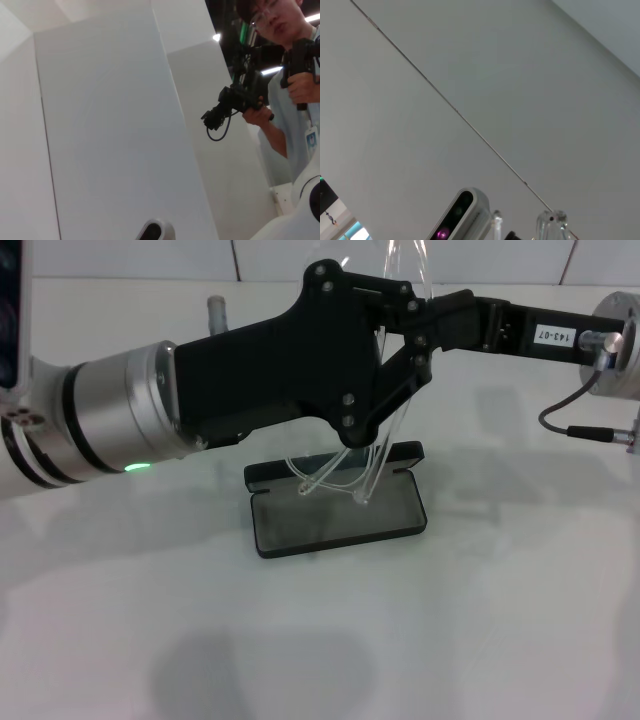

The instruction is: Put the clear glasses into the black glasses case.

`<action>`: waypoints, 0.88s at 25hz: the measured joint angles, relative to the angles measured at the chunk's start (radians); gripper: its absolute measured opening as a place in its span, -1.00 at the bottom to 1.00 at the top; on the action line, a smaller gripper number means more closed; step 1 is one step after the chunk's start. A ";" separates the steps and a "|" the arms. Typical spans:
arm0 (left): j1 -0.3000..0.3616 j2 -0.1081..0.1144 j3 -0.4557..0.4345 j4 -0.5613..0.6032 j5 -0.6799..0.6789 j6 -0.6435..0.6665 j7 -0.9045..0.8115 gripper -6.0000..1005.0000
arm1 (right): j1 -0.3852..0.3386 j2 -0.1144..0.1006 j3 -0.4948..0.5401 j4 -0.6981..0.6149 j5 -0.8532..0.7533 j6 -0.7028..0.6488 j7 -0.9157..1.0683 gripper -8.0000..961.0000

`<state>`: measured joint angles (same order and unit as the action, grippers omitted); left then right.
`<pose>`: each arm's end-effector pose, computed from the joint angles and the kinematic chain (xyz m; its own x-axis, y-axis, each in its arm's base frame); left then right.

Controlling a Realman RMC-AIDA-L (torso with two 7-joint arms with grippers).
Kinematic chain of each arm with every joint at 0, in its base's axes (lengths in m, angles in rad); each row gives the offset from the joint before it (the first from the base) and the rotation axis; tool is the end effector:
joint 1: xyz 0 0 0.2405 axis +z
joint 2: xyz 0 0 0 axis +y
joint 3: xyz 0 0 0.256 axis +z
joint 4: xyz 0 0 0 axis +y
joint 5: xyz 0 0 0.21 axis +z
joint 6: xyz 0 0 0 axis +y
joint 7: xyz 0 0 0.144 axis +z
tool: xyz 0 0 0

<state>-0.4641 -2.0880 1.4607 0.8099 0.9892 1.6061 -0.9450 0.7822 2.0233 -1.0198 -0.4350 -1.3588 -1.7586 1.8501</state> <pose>-0.1251 0.3030 -0.0121 0.4765 -0.2562 0.8410 -0.0752 -0.9650 -0.2514 0.1280 0.3544 0.0045 0.4304 -0.6327 -0.6438 -0.3785 -0.7740 0.5076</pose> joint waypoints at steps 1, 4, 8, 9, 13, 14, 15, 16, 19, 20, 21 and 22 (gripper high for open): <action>-0.002 0.000 0.000 0.000 0.000 -0.005 0.000 -0.91 | 0.000 0.000 -0.001 -0.002 0.000 0.000 0.001 -0.90; -0.005 0.000 0.000 0.000 0.002 -0.014 0.000 -0.91 | 0.000 -0.001 -0.003 -0.006 -0.001 0.000 0.002 -0.90; -0.006 0.000 -0.005 0.000 0.003 -0.016 0.000 -0.91 | -0.007 -0.006 0.004 -0.006 0.000 0.003 0.003 -0.90; -0.006 0.001 -0.007 0.000 0.002 -0.016 0.000 -0.91 | -0.009 -0.008 0.005 -0.007 0.000 0.006 0.003 -0.90; 0.003 0.002 -0.018 0.007 -0.006 -0.013 0.000 -0.91 | -0.027 -0.011 0.009 -0.015 0.001 0.025 0.002 -0.90; 0.005 0.002 -0.022 0.009 -0.008 -0.011 0.000 -0.91 | -0.033 -0.011 0.009 -0.021 0.001 0.033 0.002 -0.90; 0.006 0.002 -0.023 0.010 -0.009 -0.009 0.000 -0.91 | -0.038 -0.011 0.009 -0.026 0.001 0.041 0.002 -0.90; 0.009 0.002 -0.024 0.012 -0.012 -0.008 0.000 -0.91 | -0.046 -0.011 0.009 -0.034 0.001 0.051 0.002 -0.90; 0.026 0.002 -0.027 0.024 -0.022 -0.001 0.000 -0.91 | -0.062 -0.012 0.009 -0.052 0.002 0.071 0.002 -0.90; 0.030 0.002 -0.031 0.025 -0.025 0.001 0.000 -0.91 | -0.066 -0.013 0.009 -0.054 0.002 0.076 0.002 -0.90; 0.034 0.002 -0.034 0.025 -0.028 0.004 0.000 -0.91 | -0.068 -0.014 0.009 -0.054 0.002 0.078 0.002 -0.90; 0.034 0.002 -0.034 0.025 -0.028 0.004 0.000 -0.91 | -0.071 -0.015 0.009 -0.054 0.002 0.079 0.002 -0.90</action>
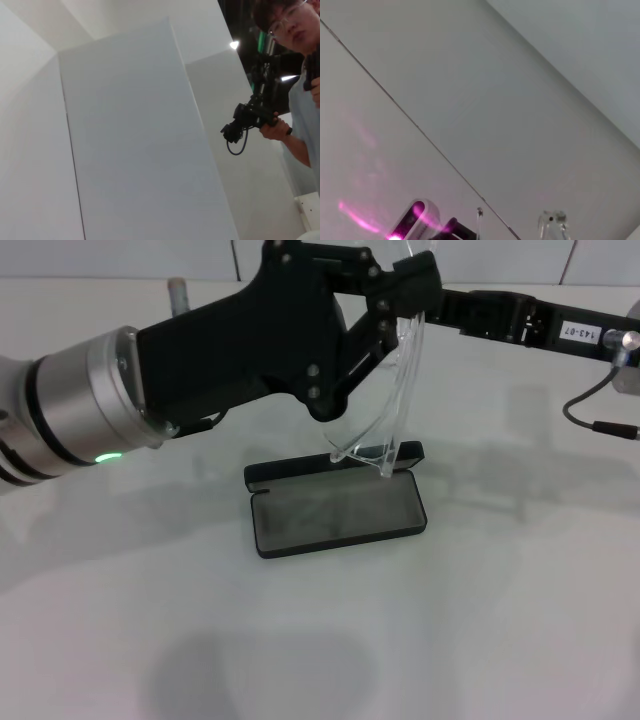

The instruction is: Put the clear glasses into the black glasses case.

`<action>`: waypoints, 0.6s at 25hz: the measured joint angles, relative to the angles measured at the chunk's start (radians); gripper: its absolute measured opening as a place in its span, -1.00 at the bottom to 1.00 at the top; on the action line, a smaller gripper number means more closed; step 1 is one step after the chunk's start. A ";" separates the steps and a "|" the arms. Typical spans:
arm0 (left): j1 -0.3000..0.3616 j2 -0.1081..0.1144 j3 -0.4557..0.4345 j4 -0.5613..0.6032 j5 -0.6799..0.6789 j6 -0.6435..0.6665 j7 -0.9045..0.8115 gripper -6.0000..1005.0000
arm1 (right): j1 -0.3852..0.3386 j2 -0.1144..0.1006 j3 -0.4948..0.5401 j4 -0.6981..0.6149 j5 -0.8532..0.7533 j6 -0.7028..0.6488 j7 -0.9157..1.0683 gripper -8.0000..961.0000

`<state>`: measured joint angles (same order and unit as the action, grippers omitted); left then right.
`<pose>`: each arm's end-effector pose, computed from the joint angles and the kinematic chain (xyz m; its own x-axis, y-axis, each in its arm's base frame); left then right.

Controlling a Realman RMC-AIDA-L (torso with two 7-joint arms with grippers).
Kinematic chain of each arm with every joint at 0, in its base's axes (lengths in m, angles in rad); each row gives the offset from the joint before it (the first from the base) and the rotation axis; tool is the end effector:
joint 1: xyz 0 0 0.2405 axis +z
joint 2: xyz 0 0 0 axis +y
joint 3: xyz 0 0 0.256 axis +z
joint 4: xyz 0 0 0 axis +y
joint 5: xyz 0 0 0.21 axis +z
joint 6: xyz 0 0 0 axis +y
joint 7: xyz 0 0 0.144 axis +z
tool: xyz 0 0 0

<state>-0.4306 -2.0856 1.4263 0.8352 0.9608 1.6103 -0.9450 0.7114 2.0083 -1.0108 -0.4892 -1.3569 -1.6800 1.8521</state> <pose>-0.1312 0.3041 0.0014 0.4504 -0.2803 0.8477 -0.0329 -0.9540 -0.2980 0.1518 0.3611 0.0149 0.3987 -0.6124 -0.6826 -0.4713 -0.7754 0.4203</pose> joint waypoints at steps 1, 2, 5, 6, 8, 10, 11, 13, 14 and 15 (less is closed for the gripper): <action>0.004 0.000 -0.004 0.001 -0.002 0.002 -0.003 -0.91 | -0.002 0.000 0.000 0.000 0.000 0.000 0.000 -0.90; 0.004 0.001 -0.004 0.001 -0.002 0.002 -0.006 -0.91 | -0.002 0.000 0.000 0.000 0.000 -0.001 0.001 -0.90; 0.004 0.001 -0.004 0.001 0.000 0.003 -0.011 -0.91 | 0.000 0.003 -0.005 0.000 0.000 -0.005 0.002 -0.90; 0.002 0.001 -0.004 0.000 0.003 0.003 -0.013 -0.91 | 0.002 0.005 -0.008 0.000 0.000 -0.008 0.002 -0.90; -0.001 0.000 -0.004 -0.005 0.004 0.003 -0.013 -0.91 | 0.005 0.007 -0.011 0.000 0.000 -0.019 0.002 -0.90; -0.004 0.000 -0.004 -0.009 0.004 -0.001 -0.013 -0.91 | 0.006 0.011 -0.012 0.000 -0.001 -0.030 0.002 -0.90; -0.004 0.000 -0.004 -0.010 0.004 -0.003 -0.013 -0.91 | 0.006 0.012 -0.013 0.000 -0.001 -0.036 0.002 -0.90; -0.005 -0.001 -0.004 -0.015 0.005 -0.008 -0.013 -0.91 | 0.006 0.014 -0.017 0.000 0.000 -0.044 0.003 -0.90; -0.006 0.000 -0.004 -0.017 0.005 -0.009 -0.014 -0.91 | 0.006 0.014 -0.020 0.000 0.002 -0.048 0.003 -0.90; -0.007 0.000 -0.006 -0.021 0.006 -0.009 -0.014 -0.91 | 0.007 0.015 -0.022 0.000 0.002 -0.054 0.003 -0.90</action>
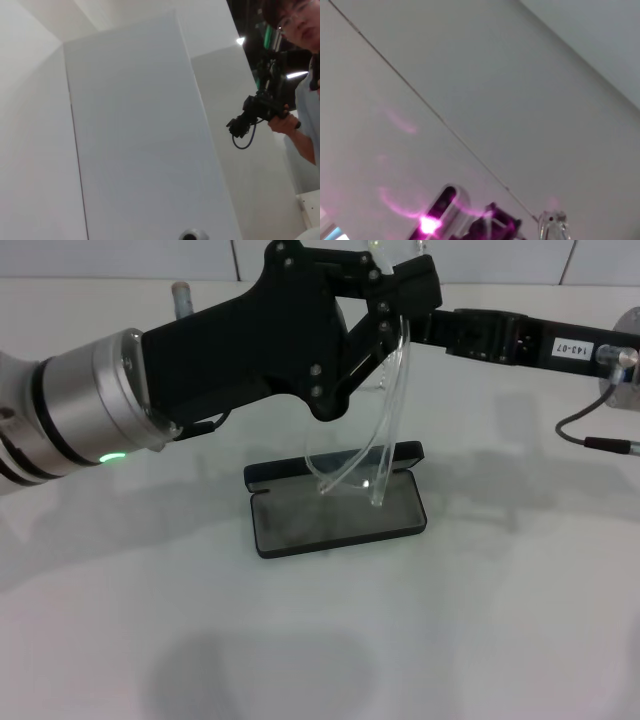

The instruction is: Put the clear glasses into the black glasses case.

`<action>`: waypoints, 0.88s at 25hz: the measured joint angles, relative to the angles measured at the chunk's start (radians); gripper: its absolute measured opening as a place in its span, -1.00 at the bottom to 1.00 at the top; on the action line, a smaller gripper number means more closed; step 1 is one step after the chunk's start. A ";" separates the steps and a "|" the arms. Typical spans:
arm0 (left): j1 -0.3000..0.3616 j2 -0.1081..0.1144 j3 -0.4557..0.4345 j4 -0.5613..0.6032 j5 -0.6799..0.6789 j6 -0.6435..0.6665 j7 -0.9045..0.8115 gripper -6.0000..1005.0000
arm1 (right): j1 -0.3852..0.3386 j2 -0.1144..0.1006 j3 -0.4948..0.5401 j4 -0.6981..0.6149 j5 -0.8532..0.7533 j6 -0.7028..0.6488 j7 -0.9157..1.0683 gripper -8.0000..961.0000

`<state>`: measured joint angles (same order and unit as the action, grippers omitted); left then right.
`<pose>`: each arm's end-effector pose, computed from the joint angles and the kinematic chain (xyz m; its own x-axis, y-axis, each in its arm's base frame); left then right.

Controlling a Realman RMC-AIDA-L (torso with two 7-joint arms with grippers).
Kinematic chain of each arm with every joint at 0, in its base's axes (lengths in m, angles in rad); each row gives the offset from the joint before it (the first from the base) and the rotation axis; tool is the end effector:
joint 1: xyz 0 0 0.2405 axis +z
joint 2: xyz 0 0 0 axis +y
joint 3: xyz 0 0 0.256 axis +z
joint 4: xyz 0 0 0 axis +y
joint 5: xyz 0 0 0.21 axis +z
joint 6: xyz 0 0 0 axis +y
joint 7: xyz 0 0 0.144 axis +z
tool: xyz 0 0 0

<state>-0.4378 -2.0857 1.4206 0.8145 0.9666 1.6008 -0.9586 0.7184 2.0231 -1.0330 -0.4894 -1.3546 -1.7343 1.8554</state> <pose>-0.1339 0.3068 -0.0009 0.4628 -0.2547 0.8491 -0.0096 -0.9592 -0.2825 0.1437 0.3508 0.0085 0.4194 -0.6259 -0.6575 -0.4184 -0.7760 0.4719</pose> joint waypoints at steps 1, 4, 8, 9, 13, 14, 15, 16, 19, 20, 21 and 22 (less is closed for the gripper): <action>-0.002 0.000 -0.002 -0.002 0.000 0.000 0.000 -0.91 | 0.000 0.000 0.000 0.000 0.000 0.000 0.000 -0.90; -0.003 0.000 -0.004 -0.005 0.002 -0.004 0.000 -0.91 | 0.002 0.002 -0.004 0.000 0.002 -0.016 0.000 -0.90; -0.004 -0.001 -0.005 -0.008 0.014 -0.014 0.000 -0.91 | 0.003 0.002 -0.005 0.000 0.010 -0.029 0.001 -0.90; -0.006 -0.001 -0.005 -0.010 0.016 -0.014 0.000 -0.91 | 0.003 0.002 -0.005 0.000 0.011 -0.033 0.001 -0.90; -0.010 -0.002 -0.006 -0.015 0.017 -0.021 0.000 -0.91 | 0.005 0.001 -0.005 0.000 0.012 -0.036 0.001 -0.90; -0.010 -0.002 -0.006 -0.015 0.017 -0.023 0.000 -0.91 | 0.005 0.002 -0.005 0.001 0.012 -0.036 0.001 -0.90; -0.010 -0.002 -0.005 -0.015 0.018 -0.023 0.000 -0.91 | 0.004 0.002 -0.006 0.001 0.013 -0.036 0.001 -0.90; -0.010 -0.002 -0.005 -0.015 0.018 -0.023 0.000 -0.91 | 0.004 0.002 -0.006 0.001 0.013 -0.036 0.001 -0.90; -0.004 -0.002 -0.005 -0.003 0.015 -0.022 0.003 -0.91 | -0.003 0.001 0.000 0.004 0.015 -0.032 0.001 -0.90; 0.001 -0.003 -0.006 0.007 0.011 -0.020 0.003 -0.91 | -0.006 0.000 0.002 0.005 0.015 -0.029 0.001 -0.90; 0.007 -0.003 -0.007 0.017 0.009 -0.018 0.002 -0.91 | -0.009 -0.002 0.004 0.006 0.016 -0.021 0.000 -0.90; 0.013 -0.003 -0.007 0.027 0.006 -0.016 0.001 -0.91 | -0.012 -0.003 0.004 0.006 0.016 -0.010 -0.001 -0.90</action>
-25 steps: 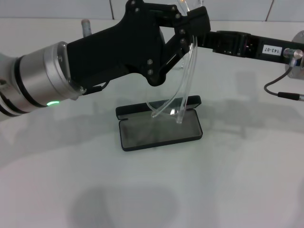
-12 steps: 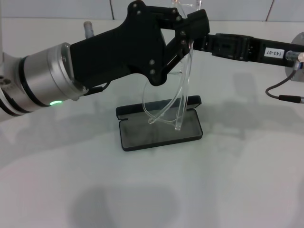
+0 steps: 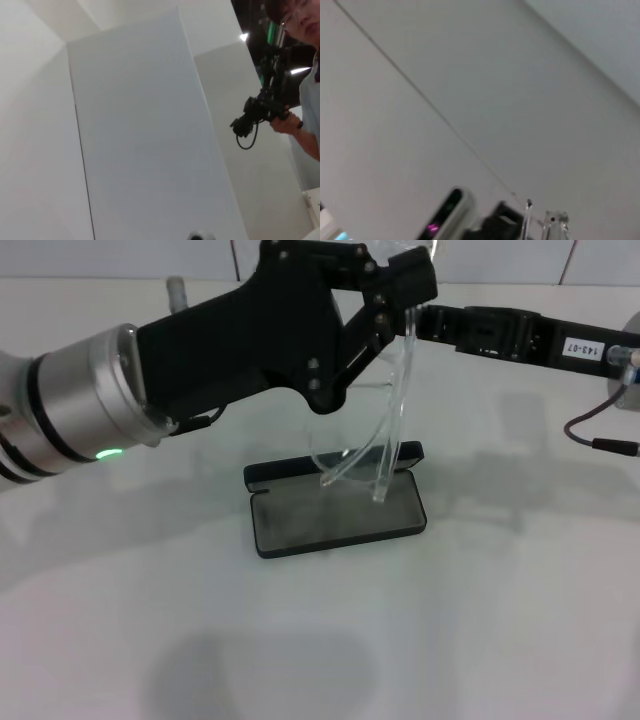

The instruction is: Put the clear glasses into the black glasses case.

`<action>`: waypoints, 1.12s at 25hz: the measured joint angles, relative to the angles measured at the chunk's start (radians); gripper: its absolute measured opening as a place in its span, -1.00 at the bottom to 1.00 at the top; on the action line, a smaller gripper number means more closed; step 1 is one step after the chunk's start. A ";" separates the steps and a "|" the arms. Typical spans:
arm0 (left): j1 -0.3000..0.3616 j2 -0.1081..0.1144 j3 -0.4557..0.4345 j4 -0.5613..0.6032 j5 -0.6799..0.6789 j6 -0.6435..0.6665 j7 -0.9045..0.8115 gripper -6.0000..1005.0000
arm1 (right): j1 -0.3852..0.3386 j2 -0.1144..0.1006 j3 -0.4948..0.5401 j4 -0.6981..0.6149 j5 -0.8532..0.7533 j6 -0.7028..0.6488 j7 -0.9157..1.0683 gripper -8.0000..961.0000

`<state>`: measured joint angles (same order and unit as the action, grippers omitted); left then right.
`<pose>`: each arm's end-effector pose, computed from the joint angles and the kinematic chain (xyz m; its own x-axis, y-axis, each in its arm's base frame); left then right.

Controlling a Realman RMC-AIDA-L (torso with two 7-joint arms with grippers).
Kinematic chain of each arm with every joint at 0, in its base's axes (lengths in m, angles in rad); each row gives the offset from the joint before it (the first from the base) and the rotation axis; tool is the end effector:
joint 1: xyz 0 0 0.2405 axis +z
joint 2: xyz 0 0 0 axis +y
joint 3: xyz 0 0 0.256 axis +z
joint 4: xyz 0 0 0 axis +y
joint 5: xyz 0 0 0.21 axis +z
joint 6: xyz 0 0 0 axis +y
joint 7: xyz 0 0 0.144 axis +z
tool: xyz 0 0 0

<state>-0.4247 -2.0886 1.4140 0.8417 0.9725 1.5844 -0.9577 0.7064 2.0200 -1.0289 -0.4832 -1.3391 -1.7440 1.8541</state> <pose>-0.1335 0.3075 0.0014 0.4679 -0.2719 0.8409 -0.0058 -0.9524 -0.3047 0.1478 0.3491 0.0115 0.3990 -0.6289 -0.6673 -0.4197 -0.7723 0.4769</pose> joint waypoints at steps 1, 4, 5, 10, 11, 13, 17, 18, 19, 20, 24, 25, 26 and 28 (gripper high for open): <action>0.007 0.000 0.000 0.009 -0.002 0.002 -0.001 -0.91 | -0.003 -0.001 0.000 0.000 0.000 0.013 -0.002 -0.90; 0.027 0.001 -0.001 0.026 -0.012 0.017 -0.002 -0.91 | -0.010 -0.002 0.000 -0.003 0.000 0.035 -0.005 -0.90; 0.027 0.001 -0.001 0.026 -0.012 0.017 -0.002 -0.91 | -0.023 -0.005 0.002 -0.014 0.000 0.057 -0.015 -0.90; 0.073 0.005 -0.002 0.057 -0.019 0.030 -0.025 -0.91 | -0.046 -0.011 0.002 -0.072 -0.010 0.071 -0.023 -0.90; 0.081 0.005 -0.002 0.061 -0.019 0.030 -0.030 -0.91 | -0.092 -0.017 0.002 -0.216 -0.056 0.111 0.008 -0.90; 0.099 0.007 -0.010 0.068 -0.015 0.031 -0.039 -0.91 | -0.115 -0.019 0.003 -0.315 -0.097 0.142 0.048 -0.90; 0.127 0.007 -0.026 0.070 -0.010 0.037 -0.058 -0.91 | -0.138 -0.023 -0.001 -0.609 -0.260 0.193 0.175 -0.90; 0.134 0.006 -0.028 0.070 -0.011 0.039 -0.061 -0.91 | -0.137 -0.021 -0.005 -0.684 -0.313 0.195 0.200 -0.90; 0.139 0.006 -0.029 0.070 -0.010 0.040 -0.062 -0.91 | -0.134 -0.017 -0.009 -0.744 -0.363 0.194 0.220 -0.90; 0.146 0.006 -0.029 0.070 -0.010 0.040 -0.062 -0.91 | -0.130 -0.013 -0.017 -0.813 -0.422 0.192 0.239 -0.90; 0.173 0.013 -0.032 0.070 -0.011 0.040 -0.066 -0.91 | -0.127 -0.006 -0.087 -1.045 -0.567 0.166 0.273 -0.90; 0.177 0.014 -0.037 0.070 -0.011 0.041 -0.068 -0.91 | -0.128 -0.007 -0.102 -1.107 -0.583 0.146 0.278 -0.90; 0.177 0.014 -0.037 0.070 -0.011 0.041 -0.068 -0.91 | -0.129 -0.007 -0.110 -1.165 -0.599 0.128 0.285 -0.90; 0.181 0.014 -0.051 0.071 -0.010 0.041 -0.076 -0.91 | -0.134 -0.005 -0.125 -1.274 -0.641 0.097 0.307 -0.90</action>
<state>-0.2439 -2.0743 1.3627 0.9127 0.9621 1.6257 -1.0333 0.5720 2.0154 -1.1544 -1.7571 -1.9805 -1.6473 2.1615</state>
